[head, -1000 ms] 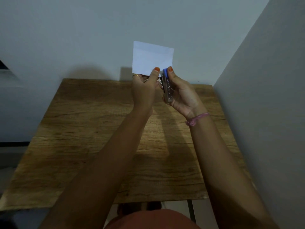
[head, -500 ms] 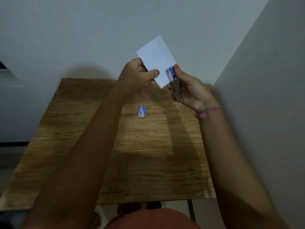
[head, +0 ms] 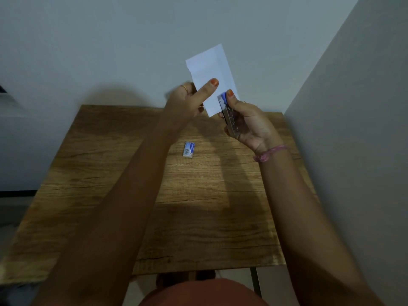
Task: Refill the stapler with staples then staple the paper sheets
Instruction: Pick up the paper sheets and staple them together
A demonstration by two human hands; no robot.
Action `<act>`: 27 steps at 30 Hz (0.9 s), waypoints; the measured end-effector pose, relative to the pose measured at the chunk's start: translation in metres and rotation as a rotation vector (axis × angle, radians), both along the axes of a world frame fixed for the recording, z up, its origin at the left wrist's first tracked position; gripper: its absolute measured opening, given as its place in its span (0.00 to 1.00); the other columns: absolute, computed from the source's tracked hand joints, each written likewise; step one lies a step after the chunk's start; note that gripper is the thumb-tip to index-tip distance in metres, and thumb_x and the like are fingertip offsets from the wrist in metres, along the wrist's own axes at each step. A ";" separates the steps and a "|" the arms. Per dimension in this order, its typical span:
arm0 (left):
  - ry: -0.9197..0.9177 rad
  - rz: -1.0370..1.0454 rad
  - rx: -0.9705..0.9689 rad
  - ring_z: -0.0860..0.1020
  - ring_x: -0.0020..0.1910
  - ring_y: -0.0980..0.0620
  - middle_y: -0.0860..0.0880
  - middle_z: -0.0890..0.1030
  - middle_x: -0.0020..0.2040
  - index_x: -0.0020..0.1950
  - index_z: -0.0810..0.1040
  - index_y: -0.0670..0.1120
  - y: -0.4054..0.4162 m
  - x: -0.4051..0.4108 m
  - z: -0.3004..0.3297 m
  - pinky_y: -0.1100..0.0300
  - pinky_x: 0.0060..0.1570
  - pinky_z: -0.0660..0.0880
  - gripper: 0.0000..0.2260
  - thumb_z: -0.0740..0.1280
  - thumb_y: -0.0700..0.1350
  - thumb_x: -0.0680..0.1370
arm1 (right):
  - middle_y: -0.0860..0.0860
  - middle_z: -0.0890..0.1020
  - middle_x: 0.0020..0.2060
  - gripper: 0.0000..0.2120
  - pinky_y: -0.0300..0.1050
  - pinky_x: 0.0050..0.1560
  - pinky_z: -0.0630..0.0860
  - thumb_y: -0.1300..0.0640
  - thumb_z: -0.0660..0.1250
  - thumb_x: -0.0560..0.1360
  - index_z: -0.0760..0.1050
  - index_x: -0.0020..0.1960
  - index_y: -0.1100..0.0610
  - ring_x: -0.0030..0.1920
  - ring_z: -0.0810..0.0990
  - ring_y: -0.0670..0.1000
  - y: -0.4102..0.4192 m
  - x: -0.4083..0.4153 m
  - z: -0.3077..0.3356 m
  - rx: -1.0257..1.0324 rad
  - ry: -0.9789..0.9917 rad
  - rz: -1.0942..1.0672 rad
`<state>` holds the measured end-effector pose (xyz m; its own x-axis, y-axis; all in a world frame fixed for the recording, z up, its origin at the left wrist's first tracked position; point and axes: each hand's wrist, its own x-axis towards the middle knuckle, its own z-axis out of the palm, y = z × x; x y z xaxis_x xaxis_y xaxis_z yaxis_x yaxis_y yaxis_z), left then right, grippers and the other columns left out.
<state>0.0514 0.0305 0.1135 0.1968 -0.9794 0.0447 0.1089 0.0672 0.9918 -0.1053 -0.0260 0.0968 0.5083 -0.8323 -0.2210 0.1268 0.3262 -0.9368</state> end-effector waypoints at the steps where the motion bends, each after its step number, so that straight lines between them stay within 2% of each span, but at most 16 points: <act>1: -0.012 -0.003 0.021 0.80 0.55 0.38 0.40 0.83 0.54 0.56 0.81 0.43 0.000 -0.003 -0.001 0.42 0.60 0.75 0.16 0.71 0.53 0.74 | 0.48 0.81 0.32 0.13 0.38 0.30 0.71 0.46 0.70 0.74 0.79 0.41 0.55 0.34 0.78 0.45 0.001 0.000 0.001 -0.008 -0.009 -0.001; 2: -0.027 -0.005 0.033 0.81 0.54 0.38 0.40 0.84 0.53 0.55 0.81 0.44 0.001 -0.007 -0.003 0.42 0.60 0.75 0.17 0.72 0.54 0.73 | 0.49 0.81 0.31 0.13 0.37 0.28 0.72 0.47 0.70 0.74 0.78 0.41 0.56 0.33 0.79 0.45 0.002 0.001 0.002 -0.013 -0.026 -0.003; 3: -0.036 0.000 0.037 0.83 0.50 0.43 0.43 0.85 0.49 0.54 0.81 0.42 0.000 -0.010 -0.005 0.47 0.56 0.78 0.18 0.73 0.53 0.72 | 0.49 0.81 0.31 0.12 0.37 0.27 0.73 0.48 0.69 0.75 0.77 0.42 0.58 0.32 0.80 0.45 0.003 0.002 0.003 -0.014 -0.045 -0.005; 5: -0.041 0.034 0.025 0.82 0.35 0.58 0.52 0.84 0.35 0.49 0.81 0.40 0.001 -0.017 -0.009 0.64 0.40 0.79 0.16 0.75 0.51 0.71 | 0.50 0.82 0.32 0.11 0.38 0.25 0.74 0.52 0.67 0.77 0.76 0.47 0.61 0.31 0.81 0.46 0.006 0.006 0.005 -0.007 -0.080 -0.009; 6: -0.020 0.066 0.018 0.80 0.31 0.61 0.54 0.83 0.32 0.49 0.81 0.39 0.001 -0.021 -0.011 0.67 0.35 0.76 0.16 0.75 0.50 0.71 | 0.50 0.83 0.33 0.11 0.38 0.26 0.75 0.53 0.67 0.77 0.76 0.50 0.62 0.32 0.81 0.46 0.007 0.008 0.005 -0.001 -0.090 -0.015; 7: 0.015 0.092 0.021 0.81 0.33 0.60 0.53 0.84 0.35 0.49 0.82 0.39 0.001 -0.023 -0.013 0.66 0.37 0.77 0.15 0.76 0.48 0.70 | 0.51 0.83 0.34 0.11 0.38 0.26 0.75 0.53 0.67 0.77 0.76 0.51 0.62 0.33 0.82 0.46 0.007 0.009 0.006 0.002 -0.093 -0.023; 8: 0.055 0.106 0.026 0.84 0.39 0.56 0.50 0.86 0.40 0.50 0.82 0.41 0.001 -0.025 -0.014 0.62 0.43 0.80 0.14 0.76 0.48 0.70 | 0.51 0.83 0.35 0.12 0.38 0.27 0.75 0.53 0.67 0.77 0.77 0.52 0.62 0.34 0.82 0.47 0.008 0.010 0.006 0.001 -0.087 -0.030; 9: 0.089 0.106 0.026 0.84 0.45 0.52 0.47 0.86 0.45 0.51 0.83 0.42 0.002 -0.026 -0.014 0.56 0.51 0.80 0.13 0.76 0.47 0.70 | 0.51 0.83 0.35 0.13 0.39 0.29 0.76 0.53 0.67 0.77 0.77 0.53 0.62 0.35 0.82 0.47 0.009 0.010 0.006 -0.006 -0.075 -0.037; 11: 0.138 0.101 0.031 0.84 0.51 0.49 0.45 0.86 0.49 0.52 0.82 0.43 0.001 -0.028 -0.015 0.50 0.58 0.78 0.13 0.76 0.47 0.70 | 0.53 0.82 0.36 0.14 0.40 0.30 0.73 0.53 0.67 0.77 0.74 0.56 0.62 0.36 0.80 0.48 0.008 0.010 0.006 -0.042 -0.034 -0.052; 14: 0.215 0.100 0.020 0.83 0.52 0.48 0.45 0.85 0.51 0.54 0.81 0.42 -0.001 -0.030 -0.016 0.49 0.59 0.77 0.15 0.75 0.45 0.70 | 0.54 0.77 0.37 0.15 0.41 0.30 0.65 0.53 0.67 0.76 0.69 0.58 0.58 0.36 0.74 0.49 0.008 0.012 0.006 -0.096 0.011 -0.066; 16: 0.246 0.096 0.014 0.83 0.53 0.48 0.44 0.85 0.52 0.56 0.80 0.41 -0.003 -0.030 -0.018 0.50 0.59 0.77 0.16 0.75 0.44 0.71 | 0.55 0.76 0.39 0.16 0.41 0.32 0.67 0.53 0.68 0.76 0.69 0.59 0.59 0.39 0.75 0.50 0.008 0.014 0.006 -0.099 0.002 -0.078; 19: 0.236 0.109 0.017 0.83 0.53 0.47 0.44 0.84 0.53 0.58 0.79 0.40 -0.006 -0.029 -0.019 0.51 0.59 0.77 0.17 0.74 0.43 0.71 | 0.56 0.79 0.42 0.15 0.45 0.45 0.73 0.56 0.68 0.76 0.71 0.59 0.62 0.46 0.78 0.53 0.009 0.016 0.005 -0.080 -0.036 -0.108; 20: 0.222 0.117 0.022 0.82 0.54 0.47 0.44 0.84 0.53 0.58 0.79 0.41 -0.007 -0.029 -0.020 0.50 0.59 0.77 0.17 0.74 0.44 0.71 | 0.57 0.79 0.42 0.15 0.45 0.46 0.74 0.56 0.68 0.76 0.71 0.58 0.62 0.46 0.79 0.52 0.010 0.017 0.006 -0.077 -0.036 -0.122; 23: 0.223 0.119 0.023 0.82 0.55 0.46 0.43 0.84 0.53 0.58 0.80 0.40 -0.009 -0.029 -0.021 0.48 0.61 0.76 0.17 0.74 0.44 0.71 | 0.56 0.79 0.40 0.13 0.41 0.39 0.77 0.56 0.69 0.76 0.73 0.56 0.63 0.39 0.82 0.48 0.011 0.020 0.004 -0.083 -0.026 -0.174; 27: 0.257 0.112 0.023 0.82 0.55 0.46 0.42 0.84 0.53 0.58 0.79 0.38 -0.010 -0.029 -0.023 0.50 0.61 0.76 0.17 0.74 0.42 0.72 | 0.53 0.80 0.35 0.09 0.39 0.37 0.77 0.57 0.69 0.75 0.75 0.46 0.63 0.34 0.82 0.44 0.011 0.021 0.003 -0.097 -0.011 -0.203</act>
<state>0.0225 0.0207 0.0906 0.3059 -0.9511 -0.0431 0.3504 0.0704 0.9339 -0.0842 -0.0150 0.0995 0.3299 -0.9349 -0.1306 0.1914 0.2017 -0.9606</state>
